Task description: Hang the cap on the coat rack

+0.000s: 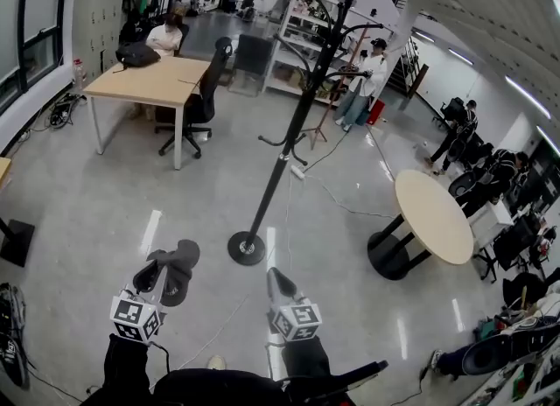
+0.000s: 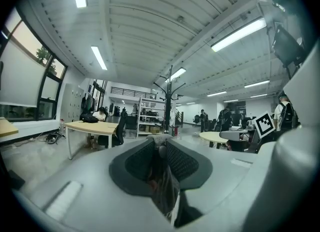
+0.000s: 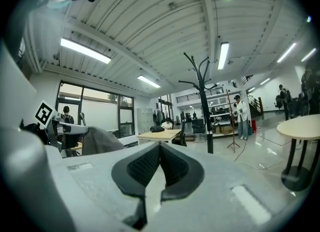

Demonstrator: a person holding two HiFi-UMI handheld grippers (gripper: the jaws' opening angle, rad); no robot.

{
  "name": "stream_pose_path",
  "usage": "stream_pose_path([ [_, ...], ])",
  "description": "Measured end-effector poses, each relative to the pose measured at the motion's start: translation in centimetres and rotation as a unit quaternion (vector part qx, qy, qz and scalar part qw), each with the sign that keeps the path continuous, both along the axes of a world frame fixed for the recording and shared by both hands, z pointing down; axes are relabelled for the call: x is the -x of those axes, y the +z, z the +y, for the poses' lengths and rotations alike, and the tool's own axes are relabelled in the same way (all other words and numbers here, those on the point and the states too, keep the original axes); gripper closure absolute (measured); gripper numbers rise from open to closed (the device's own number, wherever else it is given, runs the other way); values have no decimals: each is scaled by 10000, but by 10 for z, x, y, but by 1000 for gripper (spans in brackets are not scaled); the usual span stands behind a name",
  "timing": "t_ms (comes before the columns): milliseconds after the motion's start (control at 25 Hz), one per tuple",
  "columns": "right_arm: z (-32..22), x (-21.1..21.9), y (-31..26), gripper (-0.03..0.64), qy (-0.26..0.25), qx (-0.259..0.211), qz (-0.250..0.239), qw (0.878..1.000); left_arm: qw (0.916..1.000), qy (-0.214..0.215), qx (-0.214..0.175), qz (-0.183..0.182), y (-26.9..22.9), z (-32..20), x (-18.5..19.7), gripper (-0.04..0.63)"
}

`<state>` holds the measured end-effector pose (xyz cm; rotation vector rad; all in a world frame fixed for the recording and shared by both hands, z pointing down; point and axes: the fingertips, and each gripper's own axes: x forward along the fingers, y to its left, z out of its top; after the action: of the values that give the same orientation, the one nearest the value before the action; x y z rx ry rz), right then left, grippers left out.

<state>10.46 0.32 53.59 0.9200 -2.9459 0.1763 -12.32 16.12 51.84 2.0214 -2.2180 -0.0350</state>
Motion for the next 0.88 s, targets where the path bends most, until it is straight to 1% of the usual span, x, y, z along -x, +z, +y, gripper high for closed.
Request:
stream_pose_path([
  [200,-22,-2,5,614,20,27,-61,10000,10000,-81,-33,28,3,-22,4,517],
  [400,-35,-9,9,615,120,138,-121,9998,9999,-62,141,-7,8,-35,3,517],
  [560,-46,-9,11,614,187,158,-164,9996,9999,-42,137,-23,6,-46,7,517],
  [720,-59,-9,17,614,275,193,-161,9993,9999,24,128,-22,7,-65,13,517],
  [880,-84,-7,18,615,401,172,-166,9989,9998,162,100,-10,9,-96,19,517],
])
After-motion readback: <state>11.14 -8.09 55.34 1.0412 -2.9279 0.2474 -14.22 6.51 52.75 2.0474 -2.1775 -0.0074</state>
